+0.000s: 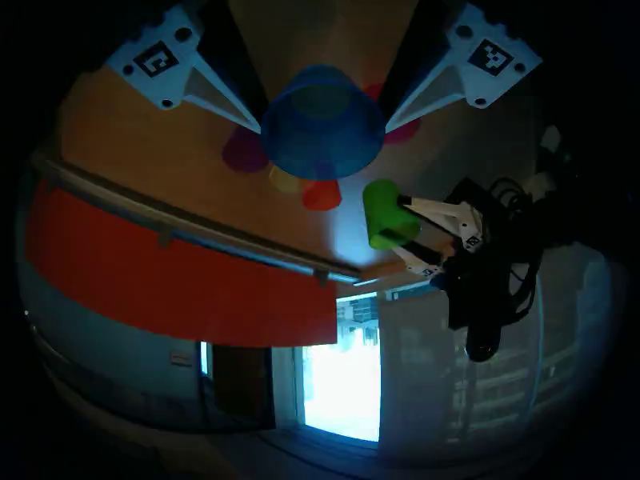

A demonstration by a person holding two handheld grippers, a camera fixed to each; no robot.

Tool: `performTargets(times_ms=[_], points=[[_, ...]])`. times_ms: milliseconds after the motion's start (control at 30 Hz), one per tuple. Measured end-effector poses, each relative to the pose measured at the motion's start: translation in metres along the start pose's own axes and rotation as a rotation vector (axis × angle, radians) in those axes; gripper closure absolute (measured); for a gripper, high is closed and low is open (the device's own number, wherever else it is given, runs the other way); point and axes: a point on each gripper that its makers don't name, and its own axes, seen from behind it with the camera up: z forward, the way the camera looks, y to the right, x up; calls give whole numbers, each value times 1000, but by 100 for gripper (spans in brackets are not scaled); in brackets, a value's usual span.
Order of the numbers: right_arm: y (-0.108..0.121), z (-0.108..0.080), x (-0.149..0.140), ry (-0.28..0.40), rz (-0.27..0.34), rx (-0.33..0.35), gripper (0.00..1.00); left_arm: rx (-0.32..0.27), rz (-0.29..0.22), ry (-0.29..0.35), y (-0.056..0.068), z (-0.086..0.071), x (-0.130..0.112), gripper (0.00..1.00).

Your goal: Pour water

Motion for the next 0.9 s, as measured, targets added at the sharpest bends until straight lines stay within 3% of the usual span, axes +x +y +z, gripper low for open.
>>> performTargets(times_ms=[500, 900], points=[[-11, -16, 34, 88, -9, -13, 11, 41, -14, 78, 6, -38, 27, 16], [-20, -19, 48, 137, -18, 1, 11, 60, -22, 126, 10, -58, 37, 16]])
